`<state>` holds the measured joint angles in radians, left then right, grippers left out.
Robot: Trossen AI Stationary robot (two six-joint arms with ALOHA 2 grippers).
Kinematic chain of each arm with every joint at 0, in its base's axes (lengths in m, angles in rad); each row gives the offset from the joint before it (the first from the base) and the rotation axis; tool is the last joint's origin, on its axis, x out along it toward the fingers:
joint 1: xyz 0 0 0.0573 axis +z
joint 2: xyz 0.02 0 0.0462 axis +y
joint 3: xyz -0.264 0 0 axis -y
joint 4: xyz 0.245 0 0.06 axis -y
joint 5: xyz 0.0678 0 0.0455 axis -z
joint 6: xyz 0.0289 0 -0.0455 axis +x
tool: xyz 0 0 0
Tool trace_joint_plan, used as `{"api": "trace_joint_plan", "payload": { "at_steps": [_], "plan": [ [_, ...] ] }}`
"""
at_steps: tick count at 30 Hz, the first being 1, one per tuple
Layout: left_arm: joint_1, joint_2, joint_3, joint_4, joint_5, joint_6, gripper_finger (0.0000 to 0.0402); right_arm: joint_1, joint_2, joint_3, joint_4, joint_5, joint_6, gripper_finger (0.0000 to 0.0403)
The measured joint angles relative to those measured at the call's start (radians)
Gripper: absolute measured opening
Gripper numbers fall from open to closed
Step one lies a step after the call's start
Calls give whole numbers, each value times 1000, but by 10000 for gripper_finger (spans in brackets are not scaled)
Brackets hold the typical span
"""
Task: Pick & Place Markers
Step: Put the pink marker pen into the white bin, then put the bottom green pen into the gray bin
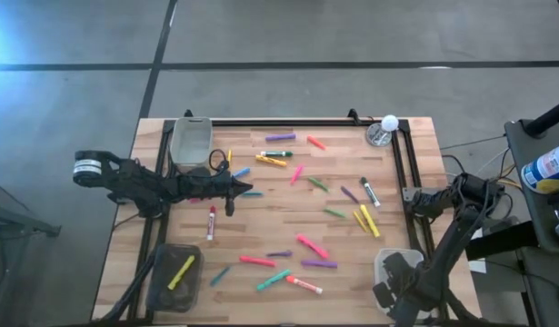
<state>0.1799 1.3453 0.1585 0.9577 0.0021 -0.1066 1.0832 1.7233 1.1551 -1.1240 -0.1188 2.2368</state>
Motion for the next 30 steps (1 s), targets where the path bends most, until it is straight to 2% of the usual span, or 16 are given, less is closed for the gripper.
{"api": "trace_joint_plan", "payload": {
  "at_steps": [12,18,21,26,30],
  "plan": [
    [0,0,0,-1,0,1,0,-3,-21,18,-1,3,-55,155],
    [0,0,0,-1,0,2,0,-14,-70,117,-90,38,-174,150],
    [0,0,0,-6,0,2,0,-27,-91,157,-137,170,-281,134],
    [0,0,0,-10,0,1,0,-69,-137,155,-63,557,-643,95],
    [0,0,0,-10,0,-3,0,-161,-148,144,-55,734,-887,58]
  ]
}}
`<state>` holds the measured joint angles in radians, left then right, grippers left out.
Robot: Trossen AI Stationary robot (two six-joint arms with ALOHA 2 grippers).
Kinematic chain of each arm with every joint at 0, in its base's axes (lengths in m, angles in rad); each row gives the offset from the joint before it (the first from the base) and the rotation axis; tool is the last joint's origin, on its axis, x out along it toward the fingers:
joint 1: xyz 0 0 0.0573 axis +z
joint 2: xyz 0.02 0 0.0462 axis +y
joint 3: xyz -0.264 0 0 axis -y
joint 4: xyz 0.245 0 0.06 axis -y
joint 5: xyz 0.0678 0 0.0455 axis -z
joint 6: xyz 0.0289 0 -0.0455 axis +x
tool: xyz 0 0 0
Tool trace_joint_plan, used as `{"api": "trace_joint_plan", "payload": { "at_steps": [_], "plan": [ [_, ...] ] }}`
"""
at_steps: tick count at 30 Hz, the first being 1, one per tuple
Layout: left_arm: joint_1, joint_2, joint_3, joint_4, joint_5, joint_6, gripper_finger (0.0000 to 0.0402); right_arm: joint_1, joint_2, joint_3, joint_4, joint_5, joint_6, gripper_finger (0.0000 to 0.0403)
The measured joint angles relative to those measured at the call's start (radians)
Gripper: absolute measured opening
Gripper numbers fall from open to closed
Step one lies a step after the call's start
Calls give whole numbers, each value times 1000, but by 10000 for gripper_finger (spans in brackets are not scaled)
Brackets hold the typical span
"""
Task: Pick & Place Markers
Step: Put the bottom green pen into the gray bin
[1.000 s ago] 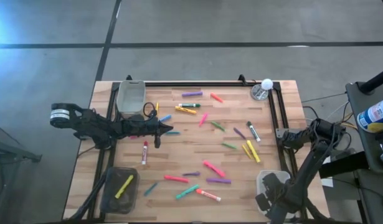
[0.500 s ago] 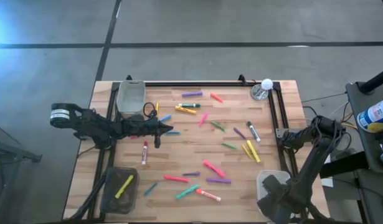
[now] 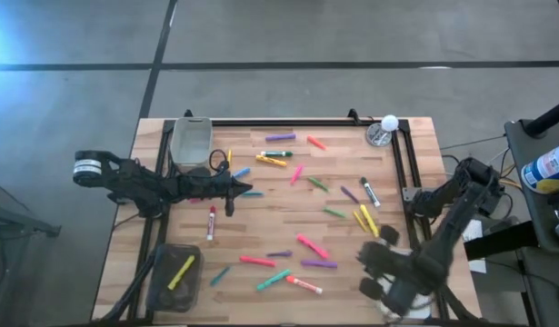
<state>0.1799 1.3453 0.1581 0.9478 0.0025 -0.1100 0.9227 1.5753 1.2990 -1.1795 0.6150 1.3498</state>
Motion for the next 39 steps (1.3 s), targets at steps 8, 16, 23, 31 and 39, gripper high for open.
{"api": "trace_joint_plan", "payload": {
  "at_steps": [8,16,23,31,39],
  "plan": [
    [-1,0,0,-32,6,-28,0,-246,0,-153,480,-4,-572,11],
    [-15,0,0,-77,-7,-33,0,-456,-2,-359,715,-186,-723,9],
    [-41,0,0,-77,-70,-46,40,-558,-13,-424,547,-268,-646,44],
    [-77,0,0,-77,-98,-77,126,-634,-19,-485,523,-314,-636,114],
    [-121,0,0,-43,-82,-81,142,-694,-19,-516,534,-355,-710,134]
  ]
}}
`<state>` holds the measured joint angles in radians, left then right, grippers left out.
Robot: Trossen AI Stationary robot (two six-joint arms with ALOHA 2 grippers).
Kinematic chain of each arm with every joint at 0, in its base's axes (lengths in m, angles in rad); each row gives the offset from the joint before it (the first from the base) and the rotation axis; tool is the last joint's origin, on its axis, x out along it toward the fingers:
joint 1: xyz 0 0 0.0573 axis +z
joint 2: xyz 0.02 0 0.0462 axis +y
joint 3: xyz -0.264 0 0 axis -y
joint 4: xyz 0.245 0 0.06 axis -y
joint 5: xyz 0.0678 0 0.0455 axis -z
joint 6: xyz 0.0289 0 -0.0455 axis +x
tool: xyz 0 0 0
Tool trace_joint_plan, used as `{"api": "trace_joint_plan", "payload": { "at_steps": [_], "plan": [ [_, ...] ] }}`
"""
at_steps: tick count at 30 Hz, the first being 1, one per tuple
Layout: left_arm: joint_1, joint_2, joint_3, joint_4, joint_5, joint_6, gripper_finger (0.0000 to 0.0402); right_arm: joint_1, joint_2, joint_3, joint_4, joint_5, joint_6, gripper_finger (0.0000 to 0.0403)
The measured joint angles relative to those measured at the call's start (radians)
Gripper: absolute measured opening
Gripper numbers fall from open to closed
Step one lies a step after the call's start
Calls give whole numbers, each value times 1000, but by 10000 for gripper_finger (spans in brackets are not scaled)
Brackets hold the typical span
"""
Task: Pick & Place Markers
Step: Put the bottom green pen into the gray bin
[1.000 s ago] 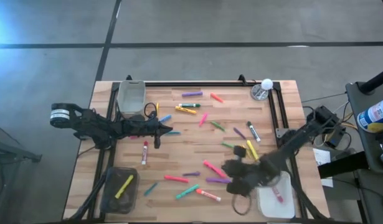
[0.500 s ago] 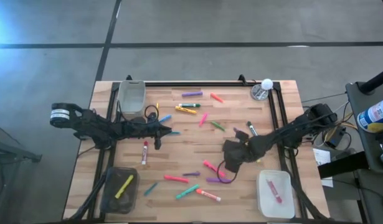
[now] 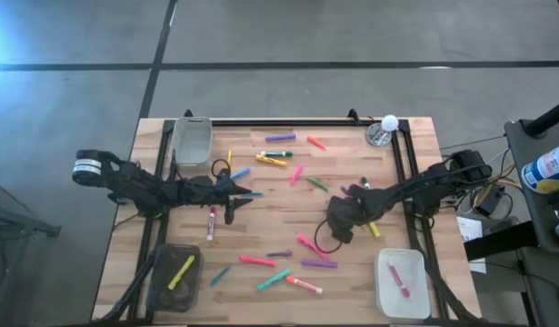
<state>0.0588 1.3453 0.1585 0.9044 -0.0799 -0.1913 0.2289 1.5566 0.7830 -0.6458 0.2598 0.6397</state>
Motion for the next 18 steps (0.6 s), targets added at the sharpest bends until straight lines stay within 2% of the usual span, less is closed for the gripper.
{"api": "trace_joint_plan", "payload": {
  "at_steps": [7,18],
  "plan": [
    [-1,0,0,11,1,-3,142,-40,1,-14,52,-77,-65,118],
    [-1,0,0,13,-17,-4,142,-53,0,-57,113,-86,-75,75]
  ]
}}
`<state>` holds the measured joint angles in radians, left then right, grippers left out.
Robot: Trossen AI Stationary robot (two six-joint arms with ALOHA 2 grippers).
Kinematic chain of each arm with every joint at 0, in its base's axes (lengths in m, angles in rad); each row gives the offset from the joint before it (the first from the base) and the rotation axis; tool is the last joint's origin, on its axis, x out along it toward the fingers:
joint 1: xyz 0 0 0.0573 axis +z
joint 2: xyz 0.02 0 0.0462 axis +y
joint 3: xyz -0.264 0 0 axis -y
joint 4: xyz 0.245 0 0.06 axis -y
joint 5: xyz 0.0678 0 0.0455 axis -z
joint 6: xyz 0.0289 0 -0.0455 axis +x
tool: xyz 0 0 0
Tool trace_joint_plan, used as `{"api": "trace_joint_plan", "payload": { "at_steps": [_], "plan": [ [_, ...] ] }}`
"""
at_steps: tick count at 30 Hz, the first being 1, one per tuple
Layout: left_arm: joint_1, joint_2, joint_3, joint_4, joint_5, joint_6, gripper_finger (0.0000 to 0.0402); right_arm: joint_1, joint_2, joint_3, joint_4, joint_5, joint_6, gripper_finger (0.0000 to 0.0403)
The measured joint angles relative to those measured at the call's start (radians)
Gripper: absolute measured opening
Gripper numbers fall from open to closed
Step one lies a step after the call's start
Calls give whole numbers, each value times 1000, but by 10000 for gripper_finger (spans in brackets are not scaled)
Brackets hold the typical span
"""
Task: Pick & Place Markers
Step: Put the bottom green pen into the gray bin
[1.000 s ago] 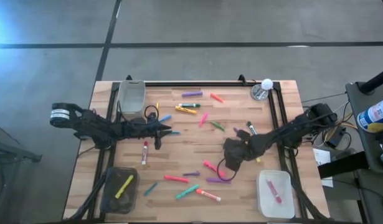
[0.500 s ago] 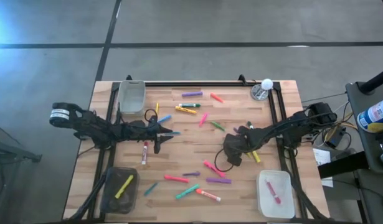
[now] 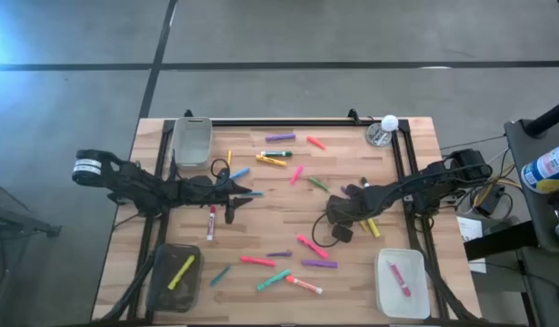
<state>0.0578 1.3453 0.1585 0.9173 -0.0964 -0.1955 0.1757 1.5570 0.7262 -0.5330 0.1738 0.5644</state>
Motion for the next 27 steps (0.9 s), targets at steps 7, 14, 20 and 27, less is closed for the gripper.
{"api": "trace_joint_plan", "payload": {
  "at_steps": [7,14,20,27],
  "plan": [
    [0,0,0,3,-4,-28,142,1,-1,-9,14,-1,0,45],
    [0,0,0,34,-8,-37,142,3,-19,-14,48,0,-18,50],
    [-2,0,0,81,-7,-43,142,11,-111,-16,70,9,-23,49],
    [-4,0,0,143,0,-54,142,29,-254,-82,331,79,-126,49]
  ]
}}
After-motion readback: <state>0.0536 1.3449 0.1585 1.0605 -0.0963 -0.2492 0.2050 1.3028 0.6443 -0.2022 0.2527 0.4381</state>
